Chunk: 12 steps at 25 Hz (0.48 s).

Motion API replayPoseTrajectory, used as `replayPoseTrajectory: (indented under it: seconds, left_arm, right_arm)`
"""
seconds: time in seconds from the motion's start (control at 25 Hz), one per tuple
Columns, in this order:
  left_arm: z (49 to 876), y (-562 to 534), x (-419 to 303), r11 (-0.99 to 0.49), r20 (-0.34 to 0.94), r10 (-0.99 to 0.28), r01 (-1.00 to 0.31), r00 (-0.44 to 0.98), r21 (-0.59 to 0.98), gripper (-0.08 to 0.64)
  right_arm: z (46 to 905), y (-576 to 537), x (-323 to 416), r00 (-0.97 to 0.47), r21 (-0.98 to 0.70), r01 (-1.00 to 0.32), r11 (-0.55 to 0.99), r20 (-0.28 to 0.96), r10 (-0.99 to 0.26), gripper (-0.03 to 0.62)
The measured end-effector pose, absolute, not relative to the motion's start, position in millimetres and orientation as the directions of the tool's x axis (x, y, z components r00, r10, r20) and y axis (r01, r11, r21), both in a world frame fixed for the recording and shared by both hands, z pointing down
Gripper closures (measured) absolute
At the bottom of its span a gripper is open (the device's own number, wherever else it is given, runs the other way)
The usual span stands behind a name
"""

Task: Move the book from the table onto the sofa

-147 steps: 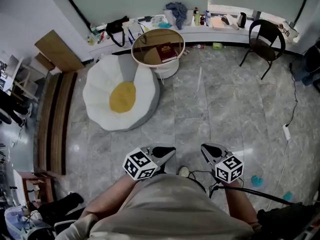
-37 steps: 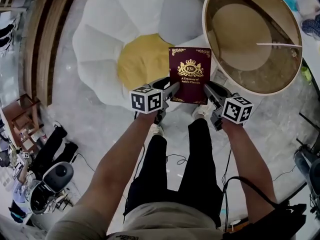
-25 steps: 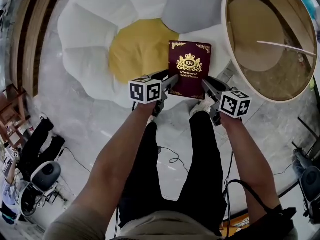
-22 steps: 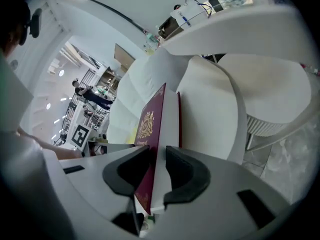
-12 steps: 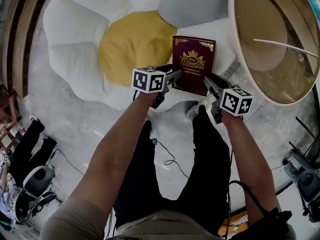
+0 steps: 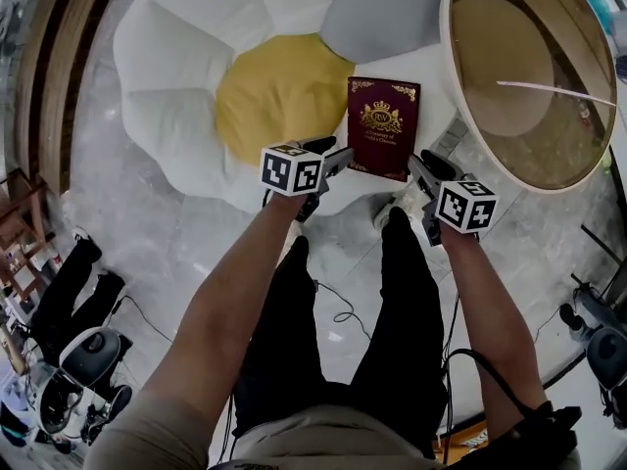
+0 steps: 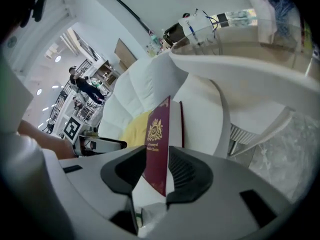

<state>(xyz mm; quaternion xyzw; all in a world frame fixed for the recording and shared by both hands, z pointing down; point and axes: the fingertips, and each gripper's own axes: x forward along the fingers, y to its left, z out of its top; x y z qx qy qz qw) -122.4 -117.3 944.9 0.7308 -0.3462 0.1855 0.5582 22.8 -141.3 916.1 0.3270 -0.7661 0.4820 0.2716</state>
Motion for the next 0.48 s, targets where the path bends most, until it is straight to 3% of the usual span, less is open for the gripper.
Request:
replayPoseTrajectory:
  seconds: [0.16,0.32,0.48]
  left_arm:
    - [883.8,-100.2,-130.6,-0.226,0.68,-0.279,-0.734,0.678,0.64,0.354]
    - [807.2,-87.8,-139.5,-0.334,0.677,-0.289,-0.734,0.677,0.591,0.368]
    - [729.2,-63.4,-137.3,-0.423,0.678,-0.274,-0.719,0.682,0.552,0.507]
  right_arm:
    - [860.0,-121.4,28.1,-0.615,-0.52,-0.778,0.351,0.745,-0.258,0.547]
    - [799.7,-95.8,24.1,-0.602,-0.484,-0.779,0.399,0.757,-0.256,0.577]
    - [719.7,-67.2,14.1,-0.638,-0.47,-0.739,0.483,0.718,-0.278,0.58]
